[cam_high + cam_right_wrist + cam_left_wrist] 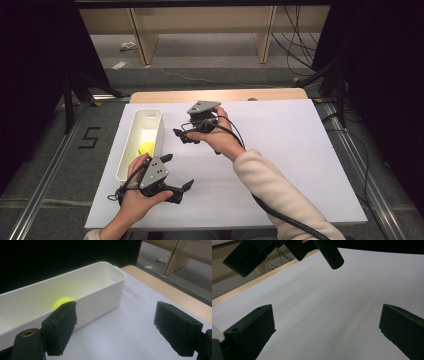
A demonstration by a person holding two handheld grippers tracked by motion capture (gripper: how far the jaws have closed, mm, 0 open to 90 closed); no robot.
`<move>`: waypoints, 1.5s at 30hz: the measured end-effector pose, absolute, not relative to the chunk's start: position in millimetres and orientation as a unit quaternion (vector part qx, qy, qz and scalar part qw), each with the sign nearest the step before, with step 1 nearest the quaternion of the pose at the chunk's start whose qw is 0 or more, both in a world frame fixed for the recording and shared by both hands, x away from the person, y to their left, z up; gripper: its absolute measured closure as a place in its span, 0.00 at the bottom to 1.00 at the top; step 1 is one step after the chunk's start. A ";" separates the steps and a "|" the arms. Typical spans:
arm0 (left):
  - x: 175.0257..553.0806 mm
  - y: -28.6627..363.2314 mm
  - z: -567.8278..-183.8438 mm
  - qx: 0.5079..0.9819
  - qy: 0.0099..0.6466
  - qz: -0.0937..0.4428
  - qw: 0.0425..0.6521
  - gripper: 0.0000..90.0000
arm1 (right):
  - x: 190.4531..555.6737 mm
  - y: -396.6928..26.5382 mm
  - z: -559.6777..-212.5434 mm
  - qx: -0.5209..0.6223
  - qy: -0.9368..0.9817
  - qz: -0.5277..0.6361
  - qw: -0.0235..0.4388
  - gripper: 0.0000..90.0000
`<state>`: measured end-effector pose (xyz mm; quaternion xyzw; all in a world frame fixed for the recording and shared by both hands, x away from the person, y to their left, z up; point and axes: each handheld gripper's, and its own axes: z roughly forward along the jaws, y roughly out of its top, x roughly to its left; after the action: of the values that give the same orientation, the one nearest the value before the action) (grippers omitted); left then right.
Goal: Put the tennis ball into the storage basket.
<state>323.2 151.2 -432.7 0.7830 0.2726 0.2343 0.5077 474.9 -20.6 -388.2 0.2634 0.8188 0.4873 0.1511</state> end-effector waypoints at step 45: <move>324.6 154.9 -432.5 0.780 0.278 0.235 0.508 0.00 | 466.6 -88.5 -395.9 0.308 0.802 0.486 0.164 0.21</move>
<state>324.6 154.9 -432.5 0.7804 0.2778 0.2353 0.5084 466.6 -88.5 -395.9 0.3077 0.8016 0.4857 0.1638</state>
